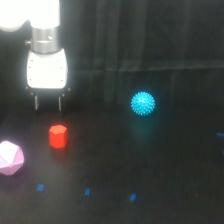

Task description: Pick up the red object from the table

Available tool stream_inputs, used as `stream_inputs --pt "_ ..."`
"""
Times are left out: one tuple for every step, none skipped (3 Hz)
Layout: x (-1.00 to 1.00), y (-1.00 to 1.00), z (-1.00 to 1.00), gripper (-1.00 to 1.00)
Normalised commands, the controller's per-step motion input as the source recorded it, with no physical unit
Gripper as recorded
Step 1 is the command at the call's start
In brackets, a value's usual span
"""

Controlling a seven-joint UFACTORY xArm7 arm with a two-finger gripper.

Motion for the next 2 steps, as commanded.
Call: stream_inputs --pt "0.21 -0.88 -0.73 0.99" --pt "0.30 -1.00 -0.63 0.99"
